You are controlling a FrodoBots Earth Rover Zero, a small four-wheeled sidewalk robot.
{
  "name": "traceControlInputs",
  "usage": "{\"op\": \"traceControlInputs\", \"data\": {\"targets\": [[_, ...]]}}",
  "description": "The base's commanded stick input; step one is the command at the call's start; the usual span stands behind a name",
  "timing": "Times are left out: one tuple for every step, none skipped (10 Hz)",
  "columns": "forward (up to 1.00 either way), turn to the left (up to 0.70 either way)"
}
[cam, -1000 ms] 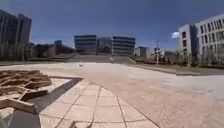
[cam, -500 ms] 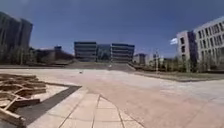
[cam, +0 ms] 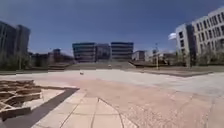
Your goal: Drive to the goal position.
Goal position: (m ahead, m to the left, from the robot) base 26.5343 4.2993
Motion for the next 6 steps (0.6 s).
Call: {"op": "traceControlInputs", "data": {"targets": [[0.54, 0.00], [0.54, 0.00], [0.54, 0.00], [0.54, 0.00], [0.54, 0.00], [0.54, 0.00]]}}
